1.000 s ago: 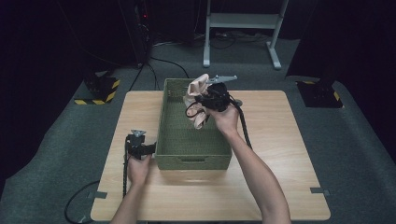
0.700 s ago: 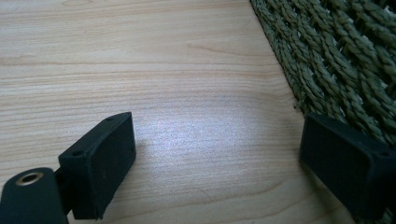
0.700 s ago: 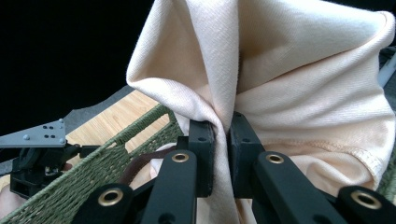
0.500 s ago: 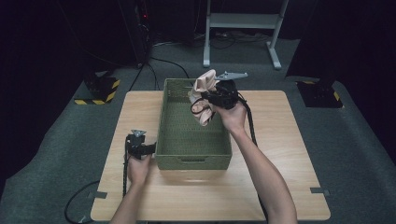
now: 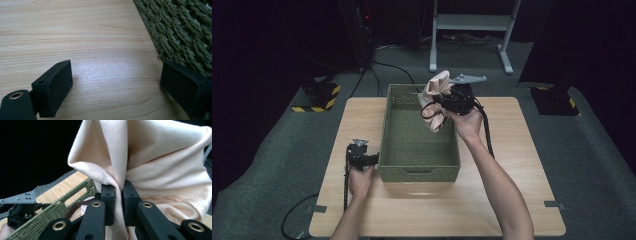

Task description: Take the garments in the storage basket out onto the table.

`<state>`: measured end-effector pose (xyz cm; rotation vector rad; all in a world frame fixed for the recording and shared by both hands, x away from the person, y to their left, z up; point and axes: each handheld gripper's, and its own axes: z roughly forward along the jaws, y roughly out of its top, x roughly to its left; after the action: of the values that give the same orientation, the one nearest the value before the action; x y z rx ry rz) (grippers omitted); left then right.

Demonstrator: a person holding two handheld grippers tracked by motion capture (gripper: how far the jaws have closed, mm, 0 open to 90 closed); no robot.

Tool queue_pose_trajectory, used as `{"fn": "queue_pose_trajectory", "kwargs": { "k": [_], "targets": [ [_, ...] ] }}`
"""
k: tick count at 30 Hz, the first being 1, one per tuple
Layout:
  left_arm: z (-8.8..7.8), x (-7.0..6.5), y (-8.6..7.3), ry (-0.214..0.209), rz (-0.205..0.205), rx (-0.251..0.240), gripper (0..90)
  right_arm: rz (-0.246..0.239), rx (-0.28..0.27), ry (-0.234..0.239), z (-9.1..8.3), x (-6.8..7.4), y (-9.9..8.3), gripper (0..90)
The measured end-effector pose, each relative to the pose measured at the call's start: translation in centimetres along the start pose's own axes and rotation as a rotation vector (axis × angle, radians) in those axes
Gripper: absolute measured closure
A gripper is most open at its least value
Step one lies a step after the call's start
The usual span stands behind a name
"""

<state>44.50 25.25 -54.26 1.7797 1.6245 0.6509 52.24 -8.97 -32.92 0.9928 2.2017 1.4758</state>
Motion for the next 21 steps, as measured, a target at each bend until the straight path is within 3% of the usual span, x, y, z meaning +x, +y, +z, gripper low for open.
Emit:
{"fn": "queue_pose_trajectory", "kwargs": {
  "k": [21],
  "targets": [
    [0.0,0.0,0.0,-0.002,-0.004,-0.001,11.3,-0.007,-0.042,-0.053,-3.0,-1.5,0.7,81.8]
  ]
}}
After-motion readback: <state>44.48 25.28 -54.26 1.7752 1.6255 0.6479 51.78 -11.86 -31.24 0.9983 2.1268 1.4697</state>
